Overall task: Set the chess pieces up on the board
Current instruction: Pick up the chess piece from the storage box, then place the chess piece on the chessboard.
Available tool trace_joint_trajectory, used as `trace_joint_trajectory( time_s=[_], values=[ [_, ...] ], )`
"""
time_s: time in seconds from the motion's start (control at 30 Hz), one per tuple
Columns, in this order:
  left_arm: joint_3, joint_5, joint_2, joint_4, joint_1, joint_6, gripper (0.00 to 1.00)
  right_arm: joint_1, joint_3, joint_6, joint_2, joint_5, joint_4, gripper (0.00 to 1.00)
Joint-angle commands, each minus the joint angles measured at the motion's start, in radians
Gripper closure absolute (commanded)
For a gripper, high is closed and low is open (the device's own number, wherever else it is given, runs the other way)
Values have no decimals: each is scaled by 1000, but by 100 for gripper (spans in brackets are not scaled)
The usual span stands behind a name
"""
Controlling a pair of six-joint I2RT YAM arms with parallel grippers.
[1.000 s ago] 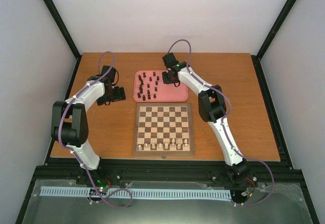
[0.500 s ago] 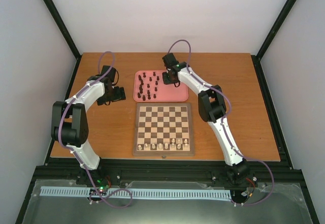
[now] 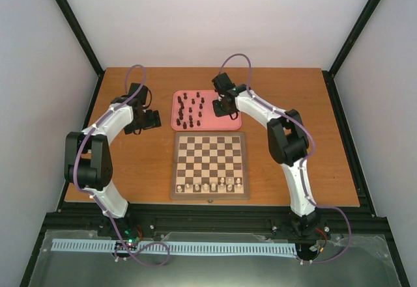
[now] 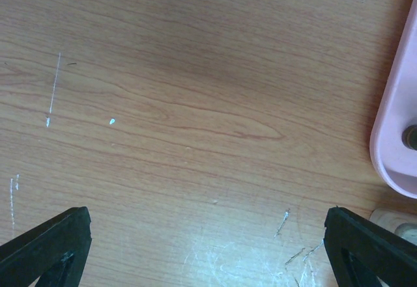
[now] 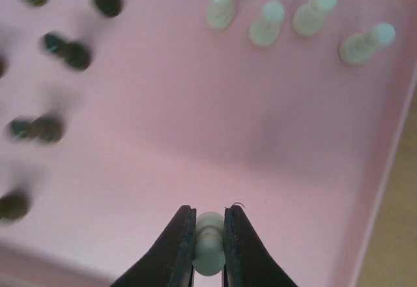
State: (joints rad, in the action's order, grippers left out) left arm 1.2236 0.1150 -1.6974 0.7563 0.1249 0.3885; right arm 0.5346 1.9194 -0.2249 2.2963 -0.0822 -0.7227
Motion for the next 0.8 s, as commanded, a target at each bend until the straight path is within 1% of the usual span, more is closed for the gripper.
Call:
trace_joint_trajectory(
  time_s=[0.0, 0.13, 0.27, 0.4, 0.47, 0.57, 0.77],
  values=[
    [17, -3, 32, -4, 4, -15, 0, 71, -157, -14, -200, -17, 37, 94],
    [23, -5, 34, -2, 5, -14, 0, 160, -337, -61, -358, -23, 24, 94],
    [26, -6, 37, -5, 4, -12, 0, 270, -493, -143, -486, -16, 11, 94],
    [25, -11, 40, -6, 4, -11, 0, 370, -631, -207, -570, 1, 22, 93],
    [24, -12, 40, -8, 4, -10, 0, 408, -680, -232, -600, 0, 23, 93],
    [17, -16, 42, -11, 4, -7, 0, 430, -744, -257, -644, 10, 31, 93],
    [8, -19, 41, -17, 4, -8, 0, 476, -798, -270, -663, 10, 32, 93]
  ],
)
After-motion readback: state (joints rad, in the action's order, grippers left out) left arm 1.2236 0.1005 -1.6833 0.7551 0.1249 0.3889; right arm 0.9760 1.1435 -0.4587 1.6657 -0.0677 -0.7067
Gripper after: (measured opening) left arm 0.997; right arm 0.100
